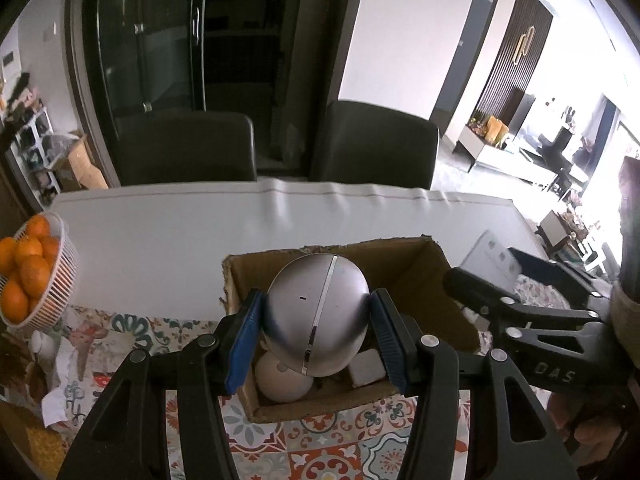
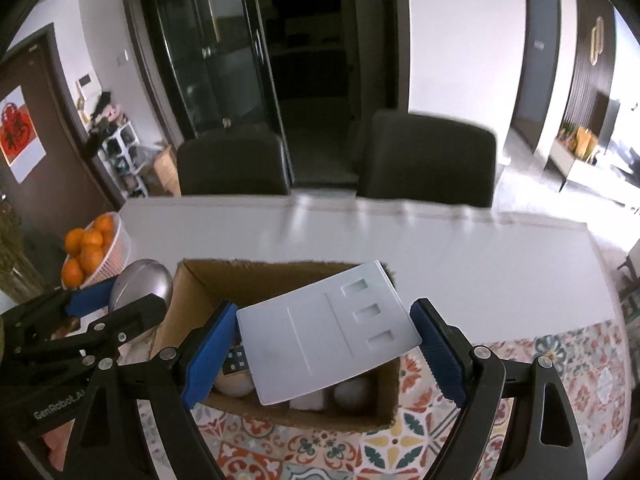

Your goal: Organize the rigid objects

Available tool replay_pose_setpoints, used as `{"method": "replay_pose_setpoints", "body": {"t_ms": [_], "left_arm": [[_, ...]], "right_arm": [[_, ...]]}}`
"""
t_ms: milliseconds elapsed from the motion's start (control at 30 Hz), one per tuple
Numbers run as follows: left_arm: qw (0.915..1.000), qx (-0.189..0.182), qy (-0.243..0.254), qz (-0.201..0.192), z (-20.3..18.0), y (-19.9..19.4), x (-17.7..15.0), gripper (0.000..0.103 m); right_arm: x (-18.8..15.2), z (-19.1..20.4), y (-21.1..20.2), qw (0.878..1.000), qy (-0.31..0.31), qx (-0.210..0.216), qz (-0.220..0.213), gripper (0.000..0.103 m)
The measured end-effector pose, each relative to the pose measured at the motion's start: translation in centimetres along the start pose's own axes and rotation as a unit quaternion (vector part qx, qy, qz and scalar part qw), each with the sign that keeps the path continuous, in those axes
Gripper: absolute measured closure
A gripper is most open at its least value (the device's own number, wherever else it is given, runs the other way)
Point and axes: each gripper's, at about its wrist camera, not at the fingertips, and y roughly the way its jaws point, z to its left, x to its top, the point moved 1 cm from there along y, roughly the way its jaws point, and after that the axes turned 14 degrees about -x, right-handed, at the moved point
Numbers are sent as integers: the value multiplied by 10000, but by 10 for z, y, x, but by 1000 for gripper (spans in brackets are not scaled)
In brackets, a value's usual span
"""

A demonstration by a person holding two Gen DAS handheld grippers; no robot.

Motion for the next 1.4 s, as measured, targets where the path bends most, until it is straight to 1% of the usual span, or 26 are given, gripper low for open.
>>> {"method": "replay_pose_setpoints", "body": {"t_ms": [167, 267, 333, 533, 800, 867, 967, 1033, 1100, 1233, 1300, 1400], "left_arm": [[9997, -13, -117, 222, 8, 18, 4, 49], [9989, 20, -192, 424, 15, 32, 5, 49], [9980, -24, -279, 569, 20, 42, 3, 49], [9946, -98, -469, 919, 30, 64, -7, 49], [9933, -94, -507, 1037, 33, 70, -9, 49], [9938, -60, -477, 1002, 33, 68, -9, 48], [9948, 40, -429, 928, 30, 60, -7, 41], [9958, 110, -374, 823, 27, 52, -6, 36], [9972, 200, -296, 659, 22, 40, -8, 33], [9982, 443, -183, 354, 15, 17, -13, 29], [9983, 524, -102, 217, 10, 4, -17, 26], [9983, 587, -50, 26, 4, -13, -24, 25]], "right_arm": [[1, 0, 31, 9986, 72, 217, 470, 15], [0, 0, 47, 9972, 84, 205, 719, 15], [-2, 1, 56, 9962, 72, 178, 850, 15], [-9, 4, 77, 9940, -4, 105, 1088, 15], [-13, 7, 83, 9942, -91, 110, 1066, 15], [-13, 6, 82, 9941, -71, 109, 1075, 15], [-13, 4, 81, 9940, -22, 117, 1088, 15], [-14, 3, 77, 9942, 44, 127, 1064, 15], [-16, 1, 70, 9943, 174, 190, 1031, 15], [-24, -2, 52, 9958, 359, 136, 835, 15], [-28, -3, 37, 9972, 387, -11, 639, 15], [-32, -4, 13, 9983, 417, -223, 335, 15]]}}
